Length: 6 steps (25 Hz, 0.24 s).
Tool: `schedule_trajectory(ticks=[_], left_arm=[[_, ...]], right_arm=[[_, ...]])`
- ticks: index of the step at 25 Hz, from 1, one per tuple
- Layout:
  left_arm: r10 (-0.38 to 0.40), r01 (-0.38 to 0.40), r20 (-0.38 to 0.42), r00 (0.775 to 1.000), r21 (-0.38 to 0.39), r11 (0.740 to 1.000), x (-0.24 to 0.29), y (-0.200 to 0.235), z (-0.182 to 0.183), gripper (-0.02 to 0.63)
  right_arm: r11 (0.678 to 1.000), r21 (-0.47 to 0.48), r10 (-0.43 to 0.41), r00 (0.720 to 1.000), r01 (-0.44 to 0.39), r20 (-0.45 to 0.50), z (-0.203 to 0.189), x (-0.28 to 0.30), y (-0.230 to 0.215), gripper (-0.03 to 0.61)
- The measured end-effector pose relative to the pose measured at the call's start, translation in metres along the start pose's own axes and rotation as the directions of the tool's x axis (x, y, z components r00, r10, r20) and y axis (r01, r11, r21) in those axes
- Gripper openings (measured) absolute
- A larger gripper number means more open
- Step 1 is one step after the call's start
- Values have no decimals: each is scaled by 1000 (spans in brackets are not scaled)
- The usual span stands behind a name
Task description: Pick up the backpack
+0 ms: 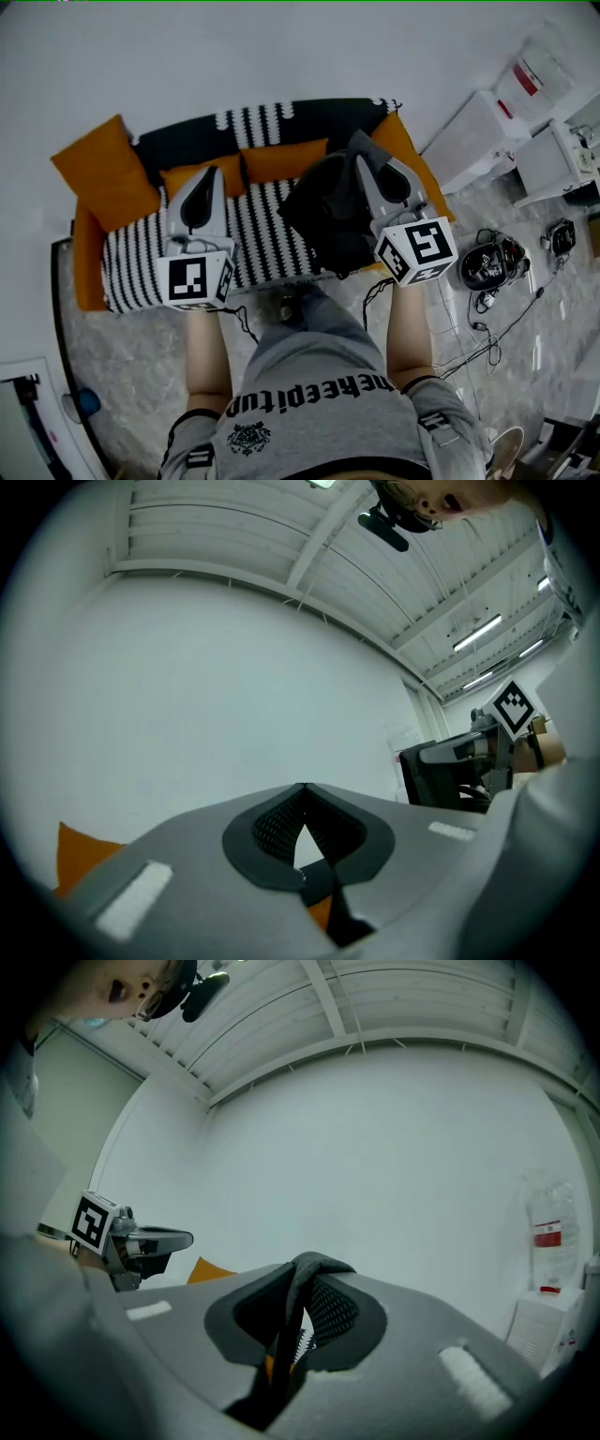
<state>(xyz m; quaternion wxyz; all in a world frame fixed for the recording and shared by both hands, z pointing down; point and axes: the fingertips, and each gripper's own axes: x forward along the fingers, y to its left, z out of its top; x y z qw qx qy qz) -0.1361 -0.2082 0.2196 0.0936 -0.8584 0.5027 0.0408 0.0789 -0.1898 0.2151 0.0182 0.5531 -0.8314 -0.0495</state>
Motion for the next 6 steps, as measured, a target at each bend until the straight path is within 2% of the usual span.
schedule_trajectory(ticks=[6], left_arm=[[-13, 13, -13, 1000, 2, 1000, 1, -3, -1, 20]], right_arm=[[1000, -13, -8, 1000, 7, -8, 1, -3, 0, 35]])
